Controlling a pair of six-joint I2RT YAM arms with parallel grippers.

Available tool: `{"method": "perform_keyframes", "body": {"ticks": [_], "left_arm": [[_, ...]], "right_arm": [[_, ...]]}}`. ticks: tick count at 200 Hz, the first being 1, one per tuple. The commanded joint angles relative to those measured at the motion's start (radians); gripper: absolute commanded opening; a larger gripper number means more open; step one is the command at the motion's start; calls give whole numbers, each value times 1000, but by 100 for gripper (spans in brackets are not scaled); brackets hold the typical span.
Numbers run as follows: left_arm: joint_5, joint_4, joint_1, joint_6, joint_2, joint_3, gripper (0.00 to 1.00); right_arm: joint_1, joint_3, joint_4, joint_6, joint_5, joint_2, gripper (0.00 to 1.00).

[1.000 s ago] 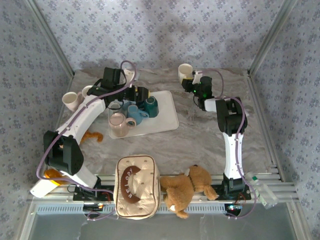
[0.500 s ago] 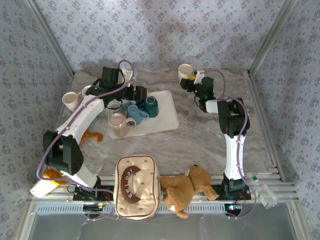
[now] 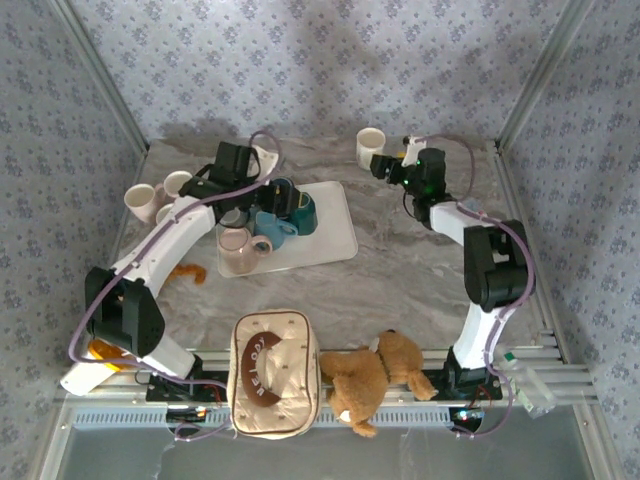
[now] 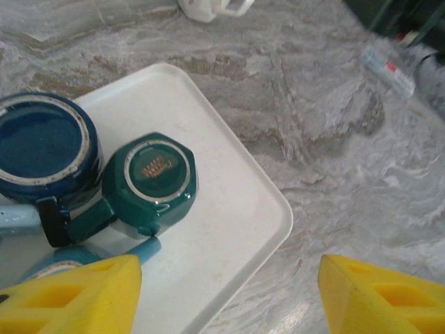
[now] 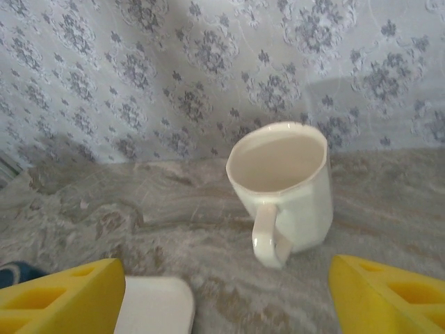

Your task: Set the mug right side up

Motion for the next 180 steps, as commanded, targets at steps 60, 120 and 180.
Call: {"method": "perform_keyframes", "body": {"ticks": [60,120,180], "left_arm": [[-260,-206,-95,-62,182,234,76],[-423,-363,-142,-99,369,436,79],[-494,-408,-159,-109,492,541,89]], "right_arm": [[19,-34,-737,9,-1,-328,84],[-14,-100,-822,120,-257,-455,86],[-54,-178,-803,132,-324,-528,87]]}}
